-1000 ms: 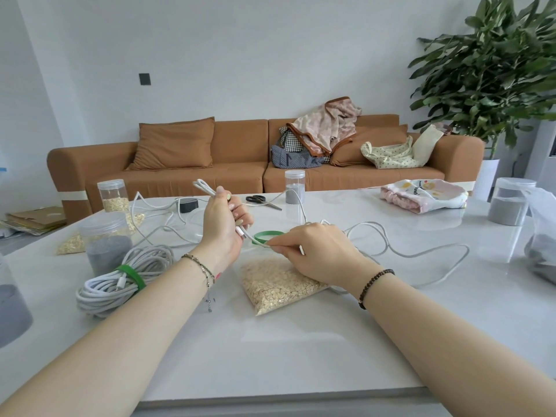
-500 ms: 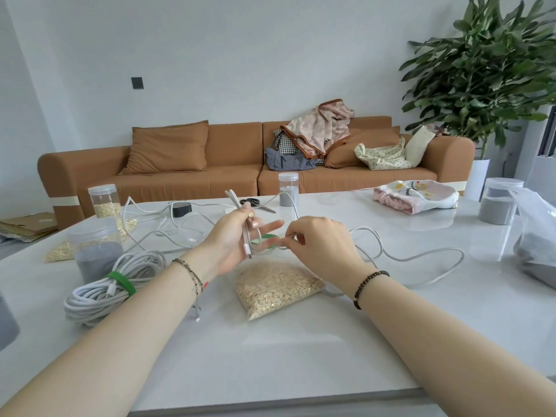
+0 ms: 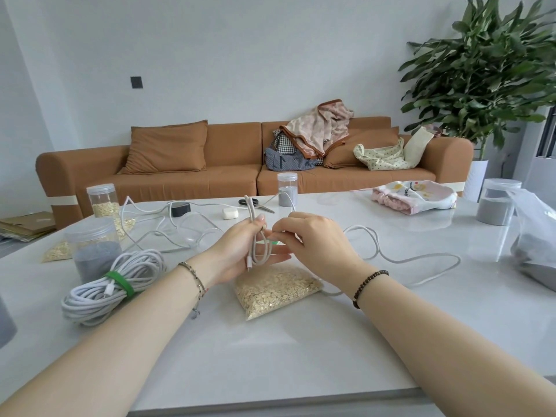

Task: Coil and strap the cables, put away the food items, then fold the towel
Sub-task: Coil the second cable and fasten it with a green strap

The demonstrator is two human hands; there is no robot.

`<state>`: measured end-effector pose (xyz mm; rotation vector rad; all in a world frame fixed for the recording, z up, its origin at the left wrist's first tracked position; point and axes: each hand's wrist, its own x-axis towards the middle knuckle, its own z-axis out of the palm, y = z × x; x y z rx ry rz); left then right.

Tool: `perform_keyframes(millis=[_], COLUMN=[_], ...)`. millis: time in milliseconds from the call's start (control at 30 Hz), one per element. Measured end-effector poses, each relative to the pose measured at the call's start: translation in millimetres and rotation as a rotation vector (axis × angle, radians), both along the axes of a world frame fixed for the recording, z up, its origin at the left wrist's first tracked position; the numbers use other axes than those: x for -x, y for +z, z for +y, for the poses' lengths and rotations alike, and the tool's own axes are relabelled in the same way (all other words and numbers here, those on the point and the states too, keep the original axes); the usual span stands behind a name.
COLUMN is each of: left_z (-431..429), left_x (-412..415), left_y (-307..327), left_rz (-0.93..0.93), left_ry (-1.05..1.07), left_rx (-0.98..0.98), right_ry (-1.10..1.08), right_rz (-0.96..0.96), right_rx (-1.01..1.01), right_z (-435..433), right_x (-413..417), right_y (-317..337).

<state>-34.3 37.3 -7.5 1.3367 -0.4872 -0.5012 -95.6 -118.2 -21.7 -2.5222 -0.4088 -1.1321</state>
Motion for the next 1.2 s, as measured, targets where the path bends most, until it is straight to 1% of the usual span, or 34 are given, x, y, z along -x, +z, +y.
perform_keyframes(millis=[167, 267, 433, 600, 700, 767, 833, 967, 1033, 1100, 1200], left_z=[-5.4, -6.5, -7.4, -2.6, -1.7, -1.1, 2.3, 17.0, 22.3, 21.4, 14.6], left_x=[3.9, 4.0, -0.2, -4.3, -8.0, -11.6, -16.3, -34.6, -44.3, -47.8, -39.6], left_y=[-4.3, -3.0, -3.2, -0.4, -1.2, -2.0, 1.0, 13.8, 14.9, 11.3, 5.1], left_rz=[-0.061, -0.089, -0.158, -0.106, -0.101, -0.106, -0.115, -0.116, -0.122, -0.096, -0.049], left_ry=[0.015, 0.061, 0.008, -0.034, 0.002, 0.047, 0.123, 0.391, 0.51, 0.515, 0.362], left_rx=[-0.001, -0.043, -0.105, -0.074, -0.052, -0.004, 0.089, 0.319, 0.377, 0.387, 0.35], right_ry=[0.03, 0.029, -0.053, -0.106, -0.1, -0.111, -0.134, -0.179, -0.173, -0.168, -0.181], right_rz=[-0.002, -0.024, -0.082, -0.063, -0.044, -0.038, -0.027, -0.016, -0.012, -0.007, -0.007], right_rx=[0.031, 0.021, 0.004, -0.011, -0.056, -0.073, -0.078, -0.103, -0.098, -0.089, -0.14], right_z=[-1.5, -2.0, -3.0, -2.8, -3.4, -4.1, -4.2, -8.8, -9.5, -7.9, -9.5], right_x=[-3.0, -1.2, 2.4, 0.3, 1.9, 2.6, 2.3, 0.3, 0.1, 0.3, -1.4], right_y=[-0.3, 1.7, 1.6, 0.5, 2.1, 2.2, 1.9, 2.4, 1.7, 0.8, 1.6])
